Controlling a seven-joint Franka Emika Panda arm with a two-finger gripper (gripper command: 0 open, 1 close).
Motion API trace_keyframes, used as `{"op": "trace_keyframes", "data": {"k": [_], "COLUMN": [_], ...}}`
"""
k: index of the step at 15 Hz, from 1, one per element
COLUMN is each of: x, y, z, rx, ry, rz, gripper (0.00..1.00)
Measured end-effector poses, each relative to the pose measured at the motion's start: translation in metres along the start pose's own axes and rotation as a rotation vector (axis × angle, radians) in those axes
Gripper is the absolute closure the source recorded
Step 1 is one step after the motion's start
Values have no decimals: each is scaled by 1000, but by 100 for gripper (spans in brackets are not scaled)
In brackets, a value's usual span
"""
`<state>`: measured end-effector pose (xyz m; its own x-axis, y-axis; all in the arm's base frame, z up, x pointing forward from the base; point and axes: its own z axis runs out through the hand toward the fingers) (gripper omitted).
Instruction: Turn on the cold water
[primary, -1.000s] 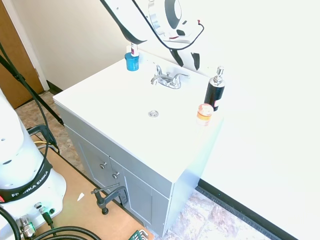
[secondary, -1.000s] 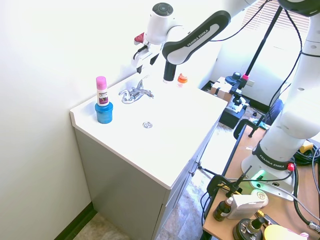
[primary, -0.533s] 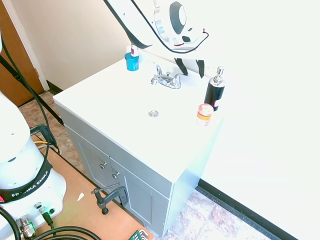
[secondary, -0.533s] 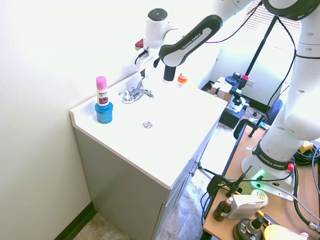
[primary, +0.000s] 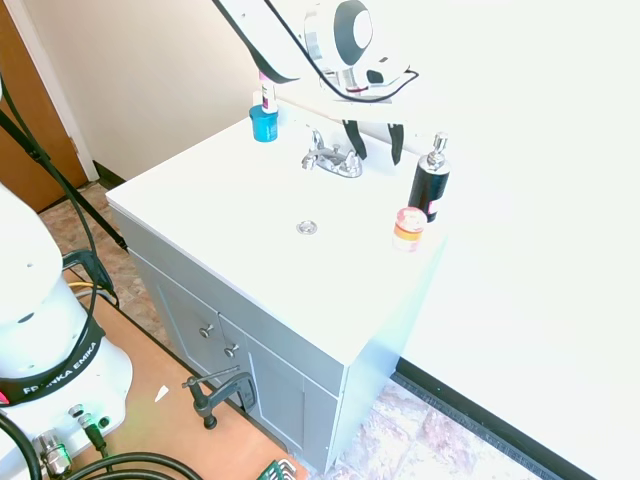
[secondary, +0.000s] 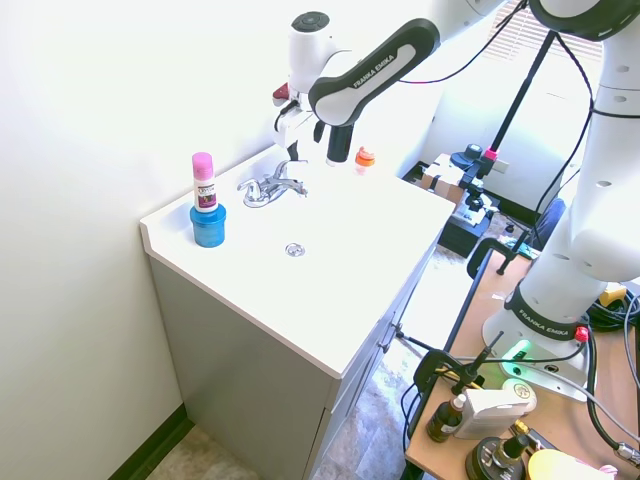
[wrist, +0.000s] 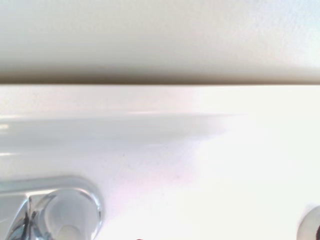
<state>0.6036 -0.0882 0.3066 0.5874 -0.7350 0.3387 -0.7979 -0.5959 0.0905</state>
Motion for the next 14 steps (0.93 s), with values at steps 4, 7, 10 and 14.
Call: {"op": "trace_keyframes", "data": {"k": [4,7,10,14], "x": [-6,-9,-14,-33], "y": [1,6,20,44], "z": [-4,-22,-57,-111], "rx": [-12,5,35,73], "ry": [-68,-97,-140,-238], "rz": [16,26,38,29], "gripper": [0,0,0,0]}}
